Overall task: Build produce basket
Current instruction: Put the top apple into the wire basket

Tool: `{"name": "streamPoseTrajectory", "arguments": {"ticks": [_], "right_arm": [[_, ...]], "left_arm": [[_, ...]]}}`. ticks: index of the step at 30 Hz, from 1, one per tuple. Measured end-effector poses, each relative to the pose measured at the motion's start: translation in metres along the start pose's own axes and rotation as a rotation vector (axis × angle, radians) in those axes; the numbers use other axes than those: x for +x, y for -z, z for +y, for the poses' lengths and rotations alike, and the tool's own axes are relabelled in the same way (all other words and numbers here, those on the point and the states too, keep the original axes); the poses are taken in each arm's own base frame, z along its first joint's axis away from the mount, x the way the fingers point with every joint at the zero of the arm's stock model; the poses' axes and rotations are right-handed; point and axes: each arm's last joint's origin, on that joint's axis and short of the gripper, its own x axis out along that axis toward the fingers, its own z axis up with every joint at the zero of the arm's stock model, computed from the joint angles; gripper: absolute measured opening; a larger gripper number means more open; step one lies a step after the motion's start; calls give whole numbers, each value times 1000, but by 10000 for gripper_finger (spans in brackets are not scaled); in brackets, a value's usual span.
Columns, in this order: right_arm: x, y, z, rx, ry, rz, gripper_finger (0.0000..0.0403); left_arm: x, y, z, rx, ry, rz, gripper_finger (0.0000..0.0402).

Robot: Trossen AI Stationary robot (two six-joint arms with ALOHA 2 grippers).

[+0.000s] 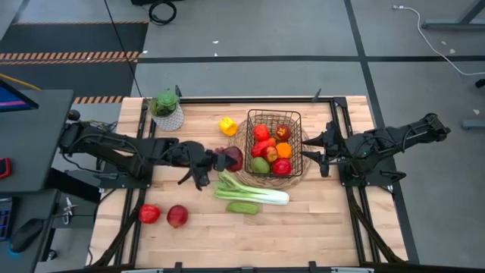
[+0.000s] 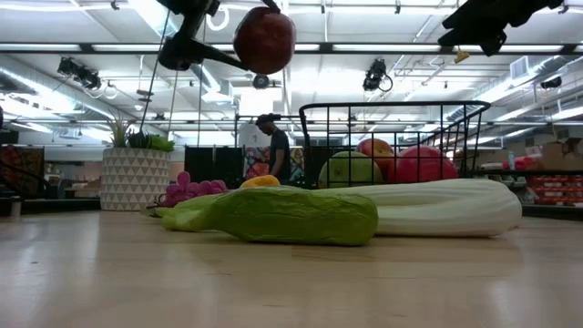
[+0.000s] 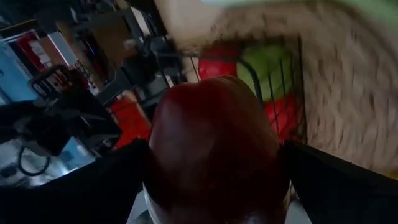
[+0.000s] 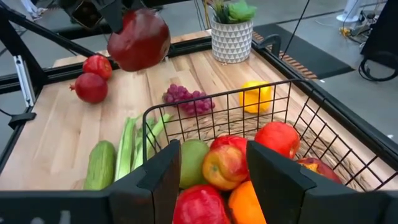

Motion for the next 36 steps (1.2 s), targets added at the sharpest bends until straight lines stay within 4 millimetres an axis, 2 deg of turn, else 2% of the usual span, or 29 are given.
{"name": "streamPoseTrajectory", "arguments": {"ticks": [5,11,20,25,30,36], "right_arm": [[0,-1,0,-14,4,-15,188],[0,-5,1,-27,-4,-49,188],[0,-5,1,-40,-4,-50,188],[0,-6,2,-36,-6,-57,188],[0,-8,2,-25,-12,-74,188],[0,-8,2,-23,-12,-74,188]], "left_arm": [[5,15,-3,-225,-44,-161,371],[8,40,-4,-548,-113,-247,371],[6,70,-8,-1216,-80,-498,371],[10,76,-3,-1548,-72,-568,371],[23,77,2,-1853,-62,-658,371],[38,77,-4,-2204,8,-620,371]]}}
